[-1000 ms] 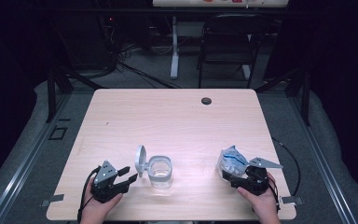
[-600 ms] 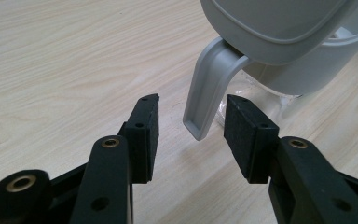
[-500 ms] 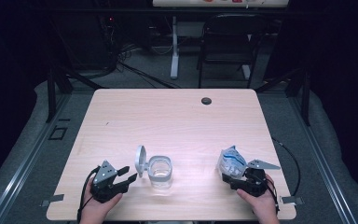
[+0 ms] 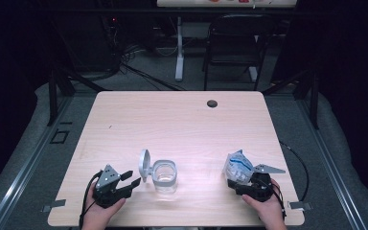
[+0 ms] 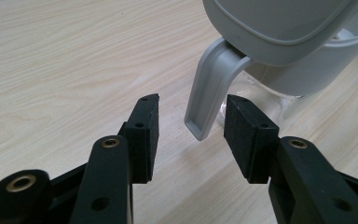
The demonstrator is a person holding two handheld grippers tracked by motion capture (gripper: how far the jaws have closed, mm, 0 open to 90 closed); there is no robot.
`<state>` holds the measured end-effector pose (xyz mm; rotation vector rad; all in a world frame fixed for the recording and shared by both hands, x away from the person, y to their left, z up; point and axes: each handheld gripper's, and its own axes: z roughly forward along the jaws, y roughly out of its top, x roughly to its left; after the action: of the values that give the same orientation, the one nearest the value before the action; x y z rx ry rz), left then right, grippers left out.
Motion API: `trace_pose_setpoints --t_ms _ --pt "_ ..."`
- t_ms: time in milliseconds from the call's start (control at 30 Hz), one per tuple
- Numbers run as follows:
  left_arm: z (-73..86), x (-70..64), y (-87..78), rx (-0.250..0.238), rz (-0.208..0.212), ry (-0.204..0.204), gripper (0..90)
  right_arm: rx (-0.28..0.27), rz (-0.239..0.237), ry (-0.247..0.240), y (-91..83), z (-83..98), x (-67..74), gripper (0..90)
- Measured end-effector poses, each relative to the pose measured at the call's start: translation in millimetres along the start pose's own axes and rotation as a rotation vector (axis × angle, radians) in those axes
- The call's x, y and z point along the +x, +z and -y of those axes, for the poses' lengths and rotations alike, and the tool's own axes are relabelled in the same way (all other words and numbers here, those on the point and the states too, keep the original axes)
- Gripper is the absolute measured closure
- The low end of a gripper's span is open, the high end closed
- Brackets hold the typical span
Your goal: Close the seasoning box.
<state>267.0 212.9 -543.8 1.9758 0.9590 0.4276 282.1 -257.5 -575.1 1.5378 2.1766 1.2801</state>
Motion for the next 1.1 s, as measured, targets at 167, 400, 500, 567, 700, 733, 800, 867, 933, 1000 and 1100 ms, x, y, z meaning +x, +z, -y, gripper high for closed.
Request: trace_pose_setpoints --t_ms 167,400,500,567,700,733,800,867,933,1000,1100 --pt "0.0 0.1 -0.4 -0.002 0.000 -0.001 55.9 0.001 0.001 -0.005 1.1 0.6 0.0 36.3" --pt "0.1 0.4 0.0 -0.004 0.000 -0.003 55.8 0.013 0.011 -0.011 2.2 1.3 -0.6 36.6" --pt "0.0 0.5 -0.4 0.003 0.001 -0.005 55.8 0.012 0.011 -0.009 3.0 1.7 -0.8 36.7" --pt "-0.2 0.6 -0.6 0.004 0.002 -0.004 55.8 0.007 0.002 -0.006 4.1 2.2 -1.2 36.8" --pt "-0.1 0.6 -0.6 0.005 0.002 -0.006 55.8 0.010 0.000 -0.009 5.3 2.9 -1.9 37.3" --pt "-0.1 0.6 -0.5 0.005 0.002 -0.005 55.8 0.011 0.000 -0.008 5.4 3.0 -2.0 37.4" --pt "0.3 0.2 0.5 -0.003 0.001 -0.006 55.8 0.012 -0.003 -0.008 5.8 3.3 -2.3 37.8" --pt "0.1 0.4 0.4 0.003 0.001 0.001 55.8 0.012 -0.006 -0.004 7.0 4.4 -2.8 38.1" --pt "0.0 0.4 0.4 0.002 0.002 0.001 55.8 0.008 -0.008 -0.006 7.7 5.2 -3.4 38.3" --pt "-0.1 0.9 -0.1 0.007 0.005 -0.001 55.7 0.008 -0.010 -0.007 7.8 5.2 -3.5 38.4" --pt "0.4 1.0 0.4 0.000 0.002 -0.010 55.7 0.008 -0.013 -0.008 8.0 5.2 -3.5 39.1"
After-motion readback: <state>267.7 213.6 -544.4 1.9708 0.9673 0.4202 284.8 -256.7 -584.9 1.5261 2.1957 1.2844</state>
